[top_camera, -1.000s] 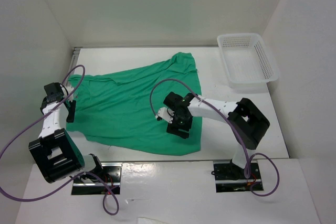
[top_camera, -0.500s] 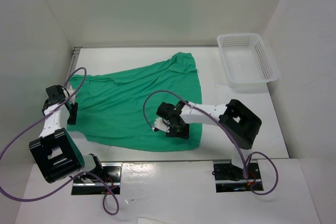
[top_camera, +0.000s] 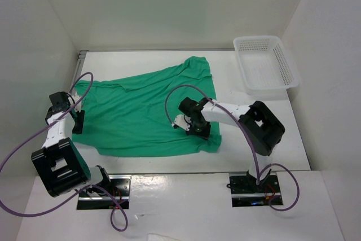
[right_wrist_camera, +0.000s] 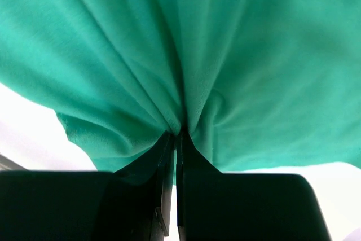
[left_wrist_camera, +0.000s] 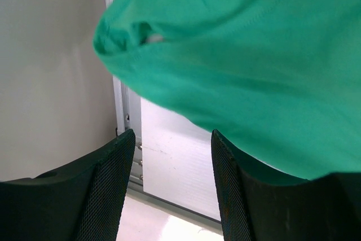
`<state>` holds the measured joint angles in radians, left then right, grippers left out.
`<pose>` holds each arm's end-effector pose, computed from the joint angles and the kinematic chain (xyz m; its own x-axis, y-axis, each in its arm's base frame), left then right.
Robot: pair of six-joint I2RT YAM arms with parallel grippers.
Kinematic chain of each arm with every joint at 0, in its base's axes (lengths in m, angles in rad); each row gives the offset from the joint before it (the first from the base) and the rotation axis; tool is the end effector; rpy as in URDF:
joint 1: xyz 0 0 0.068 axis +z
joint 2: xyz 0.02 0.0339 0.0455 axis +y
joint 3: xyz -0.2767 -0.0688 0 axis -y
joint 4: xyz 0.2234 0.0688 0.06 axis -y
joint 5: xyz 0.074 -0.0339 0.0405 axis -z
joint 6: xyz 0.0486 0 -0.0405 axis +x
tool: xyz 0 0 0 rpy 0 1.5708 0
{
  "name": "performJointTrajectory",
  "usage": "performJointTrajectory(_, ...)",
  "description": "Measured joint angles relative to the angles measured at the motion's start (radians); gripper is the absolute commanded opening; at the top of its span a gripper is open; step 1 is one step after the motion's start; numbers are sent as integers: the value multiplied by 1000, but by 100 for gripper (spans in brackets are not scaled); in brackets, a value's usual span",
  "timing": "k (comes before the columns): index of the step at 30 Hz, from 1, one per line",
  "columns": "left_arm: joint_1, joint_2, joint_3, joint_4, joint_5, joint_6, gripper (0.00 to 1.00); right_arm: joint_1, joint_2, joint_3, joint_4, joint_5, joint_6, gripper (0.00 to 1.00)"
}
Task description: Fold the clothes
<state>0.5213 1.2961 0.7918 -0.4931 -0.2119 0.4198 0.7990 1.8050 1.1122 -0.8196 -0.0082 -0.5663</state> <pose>0.1991 0.1261 0.2223 -0.9040 -0.0597 -0.4234 -0.2380 0.8928 0.3824 0.2100 0.2164 0.1637 -0.2029 -0.9777 -0.0536 -0.9786 0.2044 -0.0244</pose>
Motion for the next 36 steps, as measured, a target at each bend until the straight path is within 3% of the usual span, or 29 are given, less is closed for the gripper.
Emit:
performJointTrajectory(9,0,14,0,-1,24,0,64,-42,-4,-1,-137,-38,-93,15)
performJointTrajectory(11,0,15,0,-2,31,0,64,-40,-12,7,-180,-58,-113,29)
performJointTrajectory(12,0,16,0,-2,33,0,64,-39,-16,16,-199,-65,-120,47)
performJointTrajectory(13,0,18,0,-2,35,0,64,-37,-20,28,-217,-72,-126,54)
performJointTrajectory(20,0,24,0,-16,47,0,65,-31,-78,142,-211,-68,-142,78)
performJointTrajectory(25,0,29,0,-30,55,-3,65,-65,-73,315,-91,-50,-109,79)
performJointTrajectory(30,0,60,1,-39,63,-5,65,-150,104,554,20,-56,-51,79)
performJointTrajectory(36,0,66,0,-46,65,-5,65,-255,262,597,64,-80,-19,79)
